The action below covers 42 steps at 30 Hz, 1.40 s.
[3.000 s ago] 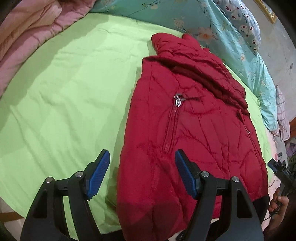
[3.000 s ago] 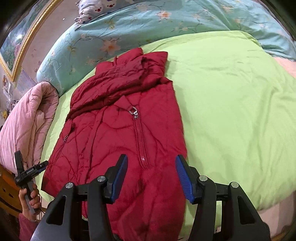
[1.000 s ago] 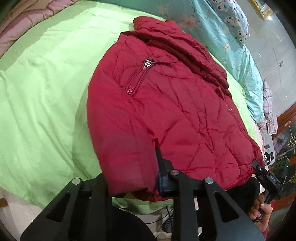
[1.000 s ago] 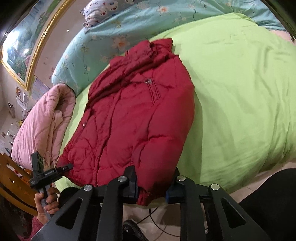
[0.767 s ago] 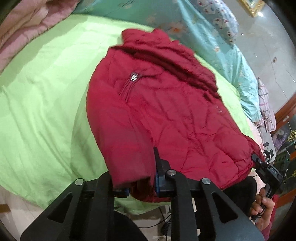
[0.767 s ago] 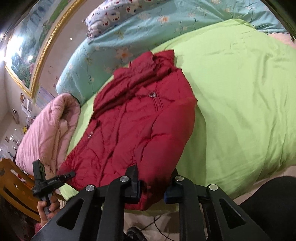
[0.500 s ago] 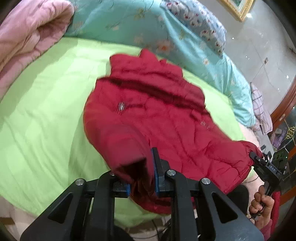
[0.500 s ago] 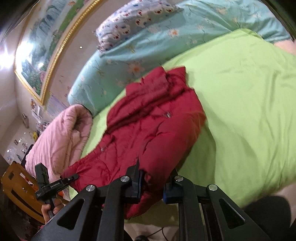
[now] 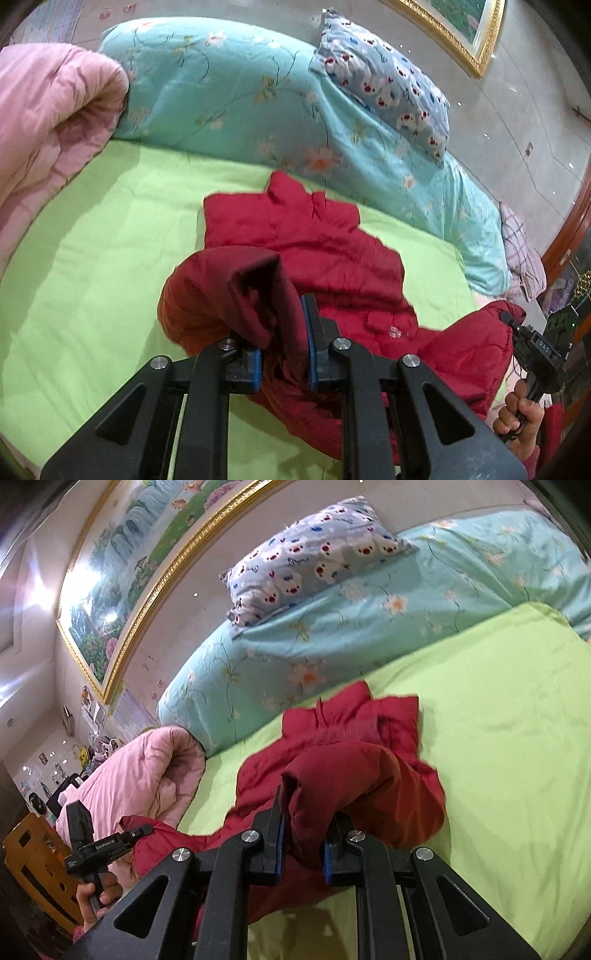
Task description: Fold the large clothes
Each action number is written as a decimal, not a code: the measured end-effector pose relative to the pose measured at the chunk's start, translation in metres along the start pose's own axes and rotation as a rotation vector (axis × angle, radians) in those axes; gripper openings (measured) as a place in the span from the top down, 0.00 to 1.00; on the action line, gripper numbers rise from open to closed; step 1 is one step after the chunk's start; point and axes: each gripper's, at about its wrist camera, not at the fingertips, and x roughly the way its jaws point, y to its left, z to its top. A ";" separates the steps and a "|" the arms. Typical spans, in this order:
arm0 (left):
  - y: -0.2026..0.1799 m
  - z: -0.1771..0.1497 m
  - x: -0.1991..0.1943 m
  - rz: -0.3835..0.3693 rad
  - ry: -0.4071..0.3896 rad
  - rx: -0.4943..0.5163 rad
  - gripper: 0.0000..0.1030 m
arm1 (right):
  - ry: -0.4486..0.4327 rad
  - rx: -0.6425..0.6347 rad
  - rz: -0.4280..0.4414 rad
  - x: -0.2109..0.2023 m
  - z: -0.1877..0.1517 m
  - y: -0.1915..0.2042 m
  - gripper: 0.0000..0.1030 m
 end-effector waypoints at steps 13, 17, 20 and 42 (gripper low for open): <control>-0.005 0.078 0.068 0.042 -0.040 -0.016 0.85 | -0.039 -0.031 -0.033 0.068 0.068 -0.011 0.87; -0.004 0.099 0.097 0.061 -0.039 -0.014 0.85 | -0.037 -0.021 -0.051 0.099 0.088 -0.022 0.87; 0.000 0.113 0.124 0.076 -0.020 -0.024 0.85 | -0.026 -0.002 -0.070 0.125 0.101 -0.031 0.87; 0.051 0.167 0.313 0.190 0.159 -0.107 0.85 | 0.064 0.080 -0.222 0.291 0.157 -0.113 0.93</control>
